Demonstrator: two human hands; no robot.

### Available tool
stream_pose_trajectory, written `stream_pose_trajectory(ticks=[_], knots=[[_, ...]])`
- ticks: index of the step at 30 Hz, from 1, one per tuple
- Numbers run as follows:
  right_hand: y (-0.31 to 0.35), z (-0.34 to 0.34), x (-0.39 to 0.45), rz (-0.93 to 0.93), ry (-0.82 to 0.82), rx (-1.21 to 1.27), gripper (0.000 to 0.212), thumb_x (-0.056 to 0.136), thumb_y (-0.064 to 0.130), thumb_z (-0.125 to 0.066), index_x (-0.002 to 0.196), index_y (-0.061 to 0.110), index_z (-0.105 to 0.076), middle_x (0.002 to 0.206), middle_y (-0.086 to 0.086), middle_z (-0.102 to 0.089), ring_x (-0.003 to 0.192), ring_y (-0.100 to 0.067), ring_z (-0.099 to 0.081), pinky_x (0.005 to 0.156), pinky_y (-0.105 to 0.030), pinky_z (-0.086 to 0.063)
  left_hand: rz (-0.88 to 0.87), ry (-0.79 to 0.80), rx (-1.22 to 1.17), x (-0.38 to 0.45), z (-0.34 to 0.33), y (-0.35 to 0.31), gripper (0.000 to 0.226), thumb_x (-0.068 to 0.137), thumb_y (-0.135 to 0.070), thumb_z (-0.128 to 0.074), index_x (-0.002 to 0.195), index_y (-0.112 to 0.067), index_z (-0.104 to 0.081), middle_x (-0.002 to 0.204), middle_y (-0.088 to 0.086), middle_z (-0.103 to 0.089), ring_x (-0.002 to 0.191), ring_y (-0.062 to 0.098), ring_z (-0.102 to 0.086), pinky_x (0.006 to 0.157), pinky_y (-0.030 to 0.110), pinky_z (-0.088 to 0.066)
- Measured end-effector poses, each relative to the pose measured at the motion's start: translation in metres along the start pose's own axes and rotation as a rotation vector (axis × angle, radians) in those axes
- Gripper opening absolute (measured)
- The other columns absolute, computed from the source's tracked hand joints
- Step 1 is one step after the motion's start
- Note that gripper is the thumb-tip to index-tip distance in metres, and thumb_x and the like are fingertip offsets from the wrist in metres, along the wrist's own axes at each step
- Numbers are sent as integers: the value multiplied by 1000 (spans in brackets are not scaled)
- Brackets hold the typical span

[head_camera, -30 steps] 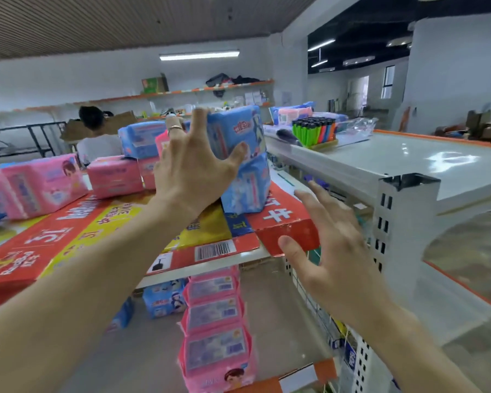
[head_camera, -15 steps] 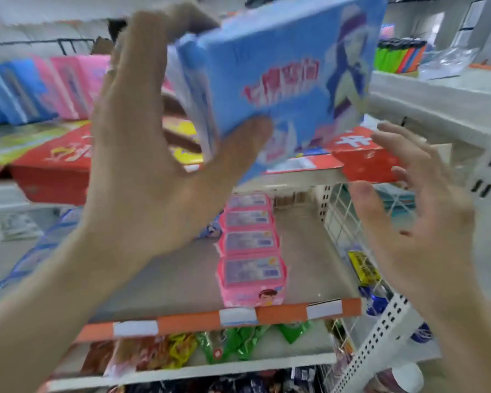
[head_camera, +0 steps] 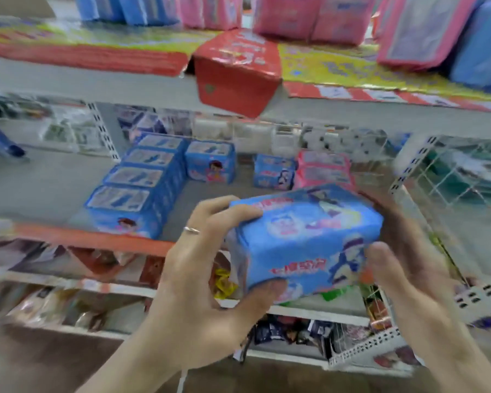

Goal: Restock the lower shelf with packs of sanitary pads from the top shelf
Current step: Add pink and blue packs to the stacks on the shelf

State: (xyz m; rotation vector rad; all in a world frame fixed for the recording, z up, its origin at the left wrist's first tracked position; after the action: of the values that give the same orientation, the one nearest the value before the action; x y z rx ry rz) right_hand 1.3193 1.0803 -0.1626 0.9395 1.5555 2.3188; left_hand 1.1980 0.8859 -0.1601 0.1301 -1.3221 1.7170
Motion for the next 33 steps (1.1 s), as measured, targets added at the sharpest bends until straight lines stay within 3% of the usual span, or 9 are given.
stream_pose_trajectory(ticks=[4,7,12,15,18,23,27,30,33], knots=[[-9,-47,-4,-96,201,-104,60,85,69,-57,141,55,-42,122,36,-61,118,9,-56,95,-23,-51,280,67,-153,-25,13,51,60,75,-49,-77,128,-46,-48,124,-10,-61,111,15,-64,84,42,-55],[-29,-74,-13,-218,179,-89,50,83,68,-62,130,59,-50,120,30,-65,114,2,-62,99,-38,-52,497,60,-233,-45,20,87,73,68,-57,-78,131,-48,-43,123,-11,-64,112,15,-65,91,51,-53],[-50,-118,-31,-349,191,-177,58,85,59,-63,138,42,-49,114,14,-73,105,-3,-68,93,-33,-55,693,90,-324,-70,31,134,64,65,-56,-79,123,-37,-60,114,1,-72,107,22,-69,97,54,-53],[-55,-135,-39,-379,185,-250,59,92,33,-64,147,29,-43,109,17,-71,95,5,-69,83,-14,-52,695,161,-341,-87,33,148,63,76,-51,-74,129,-19,-63,110,7,-73,106,22,-69,94,57,-53],[-60,-146,-46,-410,160,-296,57,95,15,-64,148,21,-43,101,19,-72,89,5,-71,80,-15,-54,678,201,-307,-101,33,156,71,80,-51,-67,139,-12,-57,120,3,-71,118,22,-65,99,51,-52],[-66,-156,-48,-420,162,-361,59,98,22,-61,151,26,-36,103,22,-70,87,1,-71,78,-34,-59,631,254,-243,-99,27,168,74,85,-47,-62,149,-14,-46,148,-8,-53,138,11,-48,113,44,-42],[-73,-144,-40,-396,105,-431,61,96,33,-65,151,22,-40,108,-4,-74,91,-23,-72,79,-48,-59,595,262,-180,-82,12,172,69,94,-26,-66,155,-19,-35,158,-11,-39,145,8,-37,116,40,-40],[-83,-130,-20,-385,151,-464,62,95,28,-66,150,21,-41,100,12,-69,90,-19,-73,79,-42,-59,600,257,-166,-63,-2,180,71,93,-14,-68,155,-20,-33,160,-11,-35,147,5,-32,117,32,-37],[-96,-115,9,-343,210,-503,65,94,27,-67,152,19,-39,105,6,-70,89,-15,-72,81,-40,-58,619,217,-168,-41,-19,189,72,93,-15,-69,155,-25,-35,157,-17,-38,145,13,-39,115,42,-41]])
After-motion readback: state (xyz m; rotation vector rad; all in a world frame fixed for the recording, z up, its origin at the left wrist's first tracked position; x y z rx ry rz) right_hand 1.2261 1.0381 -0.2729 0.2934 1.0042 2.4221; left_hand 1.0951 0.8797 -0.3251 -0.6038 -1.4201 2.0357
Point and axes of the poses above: each hand's wrist, its own x-axis towards the middle knuckle, its own z-axis out of the back of the hand, y = z × x, the point moved 4 cm from there along x, towards the middle knuckle
